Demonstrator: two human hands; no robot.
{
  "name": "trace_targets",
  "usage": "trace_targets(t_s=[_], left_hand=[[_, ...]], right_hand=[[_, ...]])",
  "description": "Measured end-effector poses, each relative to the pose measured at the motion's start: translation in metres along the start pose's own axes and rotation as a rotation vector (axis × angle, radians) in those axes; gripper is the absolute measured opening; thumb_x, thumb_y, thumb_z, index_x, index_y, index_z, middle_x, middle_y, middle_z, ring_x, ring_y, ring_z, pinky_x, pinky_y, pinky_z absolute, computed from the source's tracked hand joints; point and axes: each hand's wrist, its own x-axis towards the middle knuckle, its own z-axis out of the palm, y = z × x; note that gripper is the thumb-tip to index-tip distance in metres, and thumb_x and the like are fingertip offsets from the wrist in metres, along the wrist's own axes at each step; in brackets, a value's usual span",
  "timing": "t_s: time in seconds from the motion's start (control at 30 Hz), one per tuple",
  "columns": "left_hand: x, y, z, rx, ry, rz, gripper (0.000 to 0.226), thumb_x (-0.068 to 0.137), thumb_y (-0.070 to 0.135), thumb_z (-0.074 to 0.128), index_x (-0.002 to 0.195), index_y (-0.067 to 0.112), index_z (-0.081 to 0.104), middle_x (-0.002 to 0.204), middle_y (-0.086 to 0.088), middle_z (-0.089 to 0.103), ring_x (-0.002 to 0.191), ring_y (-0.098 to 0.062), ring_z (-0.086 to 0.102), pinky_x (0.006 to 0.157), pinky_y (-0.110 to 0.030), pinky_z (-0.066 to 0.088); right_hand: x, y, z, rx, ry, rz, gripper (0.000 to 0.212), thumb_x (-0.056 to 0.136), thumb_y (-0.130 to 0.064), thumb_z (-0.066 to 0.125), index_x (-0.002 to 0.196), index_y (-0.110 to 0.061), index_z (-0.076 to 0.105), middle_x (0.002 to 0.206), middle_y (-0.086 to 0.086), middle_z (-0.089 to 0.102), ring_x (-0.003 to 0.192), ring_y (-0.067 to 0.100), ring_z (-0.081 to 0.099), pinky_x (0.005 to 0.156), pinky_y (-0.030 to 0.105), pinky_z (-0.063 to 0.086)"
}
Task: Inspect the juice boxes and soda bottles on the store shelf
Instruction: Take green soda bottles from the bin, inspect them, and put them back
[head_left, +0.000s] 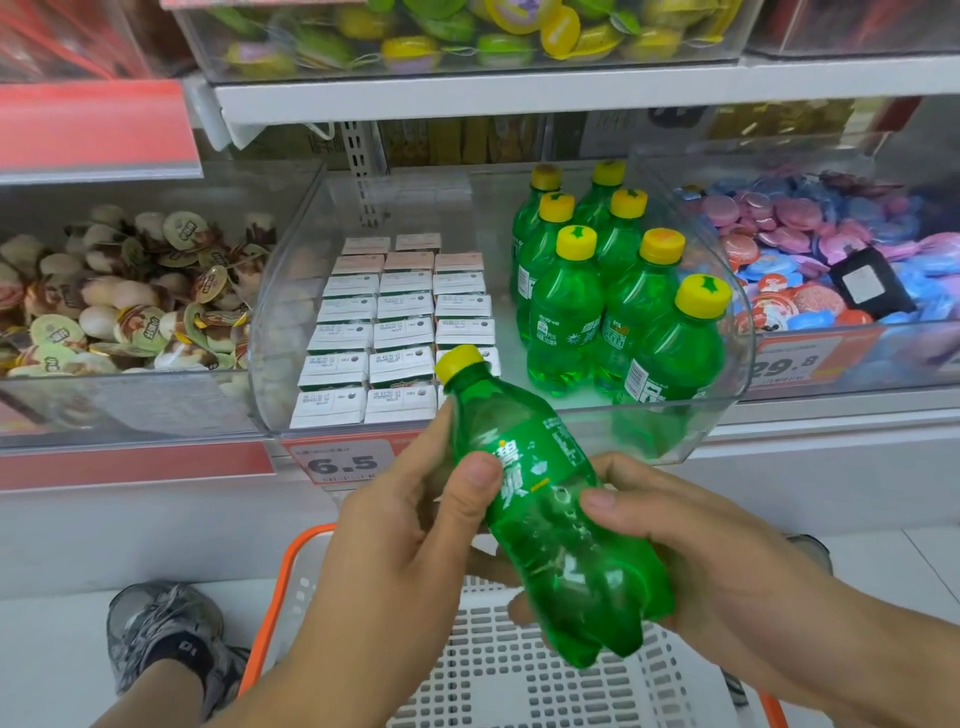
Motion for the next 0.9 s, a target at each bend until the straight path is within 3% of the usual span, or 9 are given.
trace_targets(t_s=[0.07,0.13,0.2,0.3,0.47,0.57,0.7,0.8,0.9], left_hand=[[0.0,-0.003,-0.003,0.044,0.012,0.003,0.058,0.077,0.07,0.055,0.132,0.049,0.055,0.1,0.008,0.077,0.087,-0.024,0.074,0.071,-0.049,0.061],[0.0,-0.004,-0.004,0.082,0.026,0.001,0.059,0.077,0.074,0.054,0.133,0.056,0.049,0.099,0.001,0.076,0.088,-0.033,0.072,0.069,-0.052,0.061],[-0.001,-0.002,-0.002,0.066,-0.004,-0.015,0.059,0.08,0.068,0.056,0.137,0.055,0.046,0.108,0.011,0.074,0.092,-0.022,0.073,0.073,-0.05,0.061],[-0.002,0.002,0.003,-0.031,-0.111,-0.042,0.066,0.079,0.056,0.06,0.141,0.048,0.04,0.122,0.019,0.068,0.103,-0.012,0.071,0.082,-0.049,0.059],[-0.002,-0.002,0.002,-0.099,-0.002,-0.083,0.063,0.075,0.047,0.073,0.134,0.039,0.05,0.117,0.013,0.071,0.096,-0.018,0.073,0.078,-0.051,0.061],[-0.001,-0.002,0.001,-0.203,0.087,-0.081,0.058,0.072,0.038,0.069,0.127,0.029,0.052,0.105,0.001,0.076,0.091,-0.019,0.074,0.07,-0.04,0.062],[0.0,0.003,0.002,-0.182,0.066,-0.068,0.045,0.079,0.036,0.06,0.124,0.035,0.056,0.105,0.006,0.076,0.092,-0.011,0.073,0.069,-0.027,0.06],[0.0,0.006,0.002,-0.119,0.041,-0.073,0.041,0.078,0.049,0.066,0.117,0.042,0.064,0.106,0.013,0.072,0.093,-0.012,0.072,0.069,-0.032,0.061],[0.001,0.007,0.004,-0.103,0.061,-0.033,0.05,0.072,0.055,0.069,0.118,0.035,0.065,0.104,0.009,0.074,0.091,-0.016,0.074,0.075,-0.044,0.062]], right_hand=[[0.0,0.002,0.001,-0.002,-0.021,0.011,0.079,0.047,-0.039,0.091,0.115,-0.009,0.062,0.12,0.031,0.063,0.101,0.052,0.063,0.089,0.052,0.05],[0.0,0.003,0.0,-0.042,-0.014,-0.025,0.065,0.052,-0.038,0.092,0.109,-0.019,0.065,0.109,0.02,0.073,0.09,0.033,0.07,0.076,0.037,0.056],[0.002,0.003,0.0,-0.114,0.031,-0.094,0.069,0.054,-0.04,0.095,0.111,-0.02,0.061,0.105,0.011,0.076,0.089,0.025,0.073,0.074,0.033,0.058],[0.007,0.01,0.001,-0.229,0.147,-0.178,0.082,0.043,-0.05,0.097,0.113,-0.022,0.063,0.108,0.009,0.076,0.103,0.027,0.072,0.092,0.044,0.056],[0.01,0.014,0.012,-0.2,0.116,-0.241,0.056,0.059,-0.046,0.081,0.111,-0.026,0.074,0.111,0.001,0.076,0.102,0.015,0.072,0.078,0.023,0.056],[0.011,0.01,0.017,0.034,0.047,-0.19,0.064,0.06,-0.049,0.079,0.114,-0.015,0.074,0.117,0.012,0.073,0.109,0.032,0.069,0.083,0.035,0.055],[0.009,0.008,0.022,0.083,0.093,-0.221,0.07,0.049,-0.048,0.09,0.108,-0.012,0.075,0.112,0.019,0.073,0.091,0.027,0.07,0.067,0.032,0.058],[0.011,0.012,0.017,-0.104,0.227,-0.36,0.074,0.04,-0.058,0.094,0.104,-0.023,0.075,0.105,0.015,0.073,0.092,0.031,0.069,0.076,0.038,0.058],[0.012,0.014,0.015,-0.242,0.276,-0.451,0.074,0.044,-0.064,0.091,0.108,-0.03,0.073,0.102,0.01,0.071,0.1,0.031,0.065,0.089,0.045,0.055]])
